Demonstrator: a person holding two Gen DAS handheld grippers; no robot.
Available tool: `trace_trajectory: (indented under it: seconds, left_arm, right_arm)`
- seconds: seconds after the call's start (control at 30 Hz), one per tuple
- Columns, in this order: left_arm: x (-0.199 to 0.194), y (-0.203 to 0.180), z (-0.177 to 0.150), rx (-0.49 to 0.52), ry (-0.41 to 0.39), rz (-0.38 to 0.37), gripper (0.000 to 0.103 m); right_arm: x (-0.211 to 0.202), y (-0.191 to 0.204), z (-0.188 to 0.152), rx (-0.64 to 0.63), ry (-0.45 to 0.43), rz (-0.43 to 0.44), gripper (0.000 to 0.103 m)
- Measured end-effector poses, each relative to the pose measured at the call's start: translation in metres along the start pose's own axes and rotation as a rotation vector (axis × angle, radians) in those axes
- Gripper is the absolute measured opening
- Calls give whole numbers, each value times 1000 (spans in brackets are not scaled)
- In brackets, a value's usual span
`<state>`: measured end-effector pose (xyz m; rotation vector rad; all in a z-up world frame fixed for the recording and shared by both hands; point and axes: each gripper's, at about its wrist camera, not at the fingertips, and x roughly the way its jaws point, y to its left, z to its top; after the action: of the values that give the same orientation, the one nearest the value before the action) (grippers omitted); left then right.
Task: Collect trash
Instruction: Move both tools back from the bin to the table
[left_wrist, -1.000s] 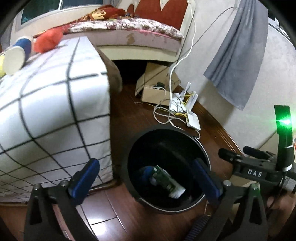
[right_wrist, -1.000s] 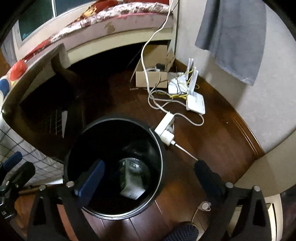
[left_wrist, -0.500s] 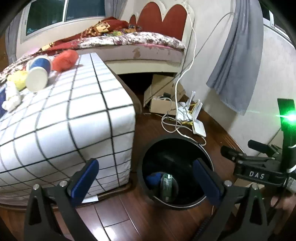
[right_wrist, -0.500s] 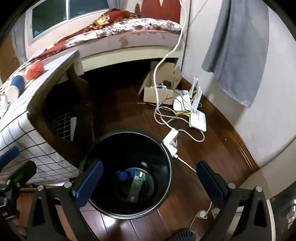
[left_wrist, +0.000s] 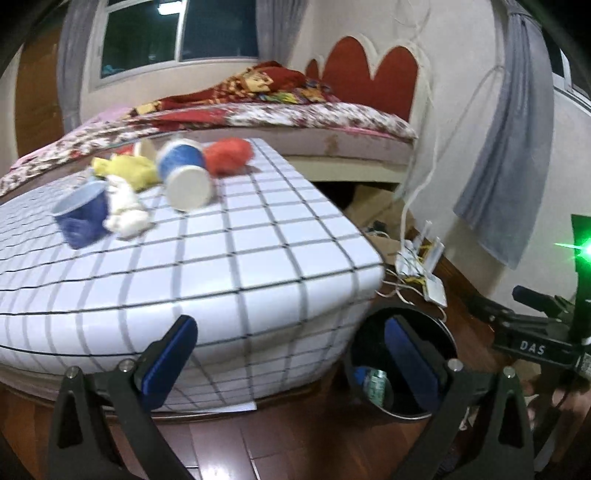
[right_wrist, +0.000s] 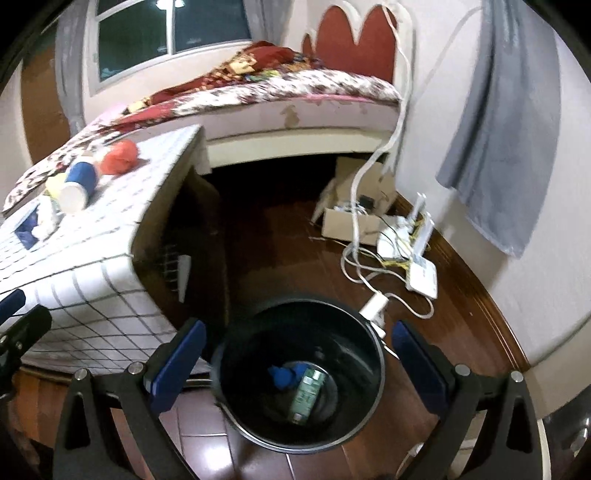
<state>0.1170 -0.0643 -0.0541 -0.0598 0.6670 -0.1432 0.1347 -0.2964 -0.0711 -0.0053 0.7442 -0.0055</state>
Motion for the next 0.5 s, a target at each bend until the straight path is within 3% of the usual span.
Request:
trace_trajectory:
  seconds: [0.5]
  left_arm:
    - [-22, 73, 8, -54, -68, 150, 102]
  right_arm:
    - [-11, 80, 28, -114, -82, 132, 102]
